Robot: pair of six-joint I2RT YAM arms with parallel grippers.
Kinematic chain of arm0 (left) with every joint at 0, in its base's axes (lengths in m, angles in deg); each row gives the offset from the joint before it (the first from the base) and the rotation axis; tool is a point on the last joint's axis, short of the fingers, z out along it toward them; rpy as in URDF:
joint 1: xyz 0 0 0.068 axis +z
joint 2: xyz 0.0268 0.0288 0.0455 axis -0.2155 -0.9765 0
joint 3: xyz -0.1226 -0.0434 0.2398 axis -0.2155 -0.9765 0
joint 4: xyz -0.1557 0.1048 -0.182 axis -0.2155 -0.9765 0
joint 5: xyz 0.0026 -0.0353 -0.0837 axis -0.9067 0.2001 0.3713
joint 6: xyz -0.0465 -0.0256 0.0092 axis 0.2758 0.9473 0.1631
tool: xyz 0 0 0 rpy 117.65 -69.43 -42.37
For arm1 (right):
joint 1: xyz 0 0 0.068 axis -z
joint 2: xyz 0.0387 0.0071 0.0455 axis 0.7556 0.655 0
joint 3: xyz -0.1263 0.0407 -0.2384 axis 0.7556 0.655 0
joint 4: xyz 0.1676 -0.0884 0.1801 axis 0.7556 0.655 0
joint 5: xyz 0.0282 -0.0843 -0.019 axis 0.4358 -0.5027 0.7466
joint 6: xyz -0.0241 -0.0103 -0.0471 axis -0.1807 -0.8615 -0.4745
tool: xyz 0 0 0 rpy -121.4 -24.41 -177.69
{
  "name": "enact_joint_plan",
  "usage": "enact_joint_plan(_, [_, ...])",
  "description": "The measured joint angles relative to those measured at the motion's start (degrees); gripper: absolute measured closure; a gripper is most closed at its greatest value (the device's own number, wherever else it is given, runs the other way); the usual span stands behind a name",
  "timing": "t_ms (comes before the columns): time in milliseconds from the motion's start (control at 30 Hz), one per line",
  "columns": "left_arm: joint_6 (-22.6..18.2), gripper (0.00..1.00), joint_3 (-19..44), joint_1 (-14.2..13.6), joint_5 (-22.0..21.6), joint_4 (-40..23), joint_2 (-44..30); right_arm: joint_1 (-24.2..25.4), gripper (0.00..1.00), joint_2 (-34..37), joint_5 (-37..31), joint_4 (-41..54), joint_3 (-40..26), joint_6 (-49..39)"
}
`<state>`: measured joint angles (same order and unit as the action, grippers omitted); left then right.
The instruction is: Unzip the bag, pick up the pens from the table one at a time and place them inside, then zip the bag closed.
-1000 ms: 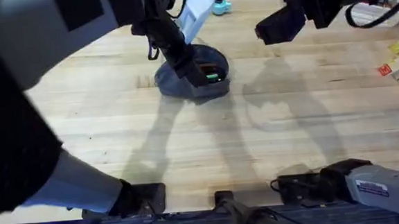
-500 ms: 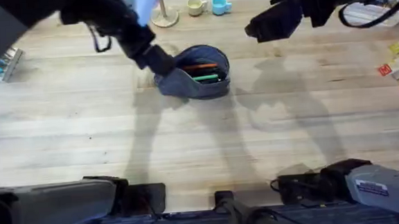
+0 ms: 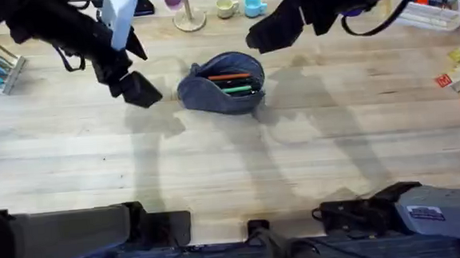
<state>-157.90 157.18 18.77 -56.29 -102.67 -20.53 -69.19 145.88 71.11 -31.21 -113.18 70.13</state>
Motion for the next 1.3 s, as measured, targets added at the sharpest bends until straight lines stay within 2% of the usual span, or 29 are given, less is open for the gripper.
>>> enact_joint_plan(67, [-3.3, 0.006, -1.2, 0.8, 0.5, 0.9, 0.0, -0.1, 0.005, 1.0, 0.0, 0.2, 0.0, 0.8])
enact_joint_plan(167, [-5.9, 0.008, -1.8, 1.0, 0.7, 3.3, 0.0, -0.1, 0.005, 2.1, 0.0, 0.4, 0.0, 1.4])
enact_joint_plan(433, [-8.2, 0.008, -1.8, 1.1, 1.3, 1.8, 0.0, -0.1, 0.005, 3.2, 0.0, 0.1, 0.0, 2.1])
enact_joint_plan(567, [-10.3, 0.008, -1.8, 3.0, 6.1, 1.6, 0.0, -0.1, 0.005, 3.2, 0.0, -0.2, 0.0, 2.7])
enact_joint_plan(767, [-17.6, 0.008, -1.8, 11.0, 15.5, -1.9, -1.0, -0.3, 0.005, 3.2, 0.5, -1.3, 0.0, 4.5])
enact_joint_plan(800, [-20.7, 0.008, -1.8, 13.8, 18.7, -3.2, -3.8, -1.1, 0.005, 3.2, 0.7, -4.7, 0.0, 6.2])
enact_joint_plan(833, [-21.5, 0.007, -1.8, 14.4, 19.7, -3.4, -5.1, -1.5, 0.005, 3.2, 0.9, -6.2, 0.0, 6.9])
enact_joint_plan(1033, [-24.5, 0.007, -1.8, 15.3, 24.6, -3.5, -12.7, -4.2, 0.005, 3.2, 1.1, -13.5, 0.0, 12.1])
enact_joint_plan(1300, [-28.7, 0.007, -1.8, 15.3, 32.1, -3.6, -19.1, -7.6, 0.005, 3.2, 1.1, -14.4, 0.0, 14.9])
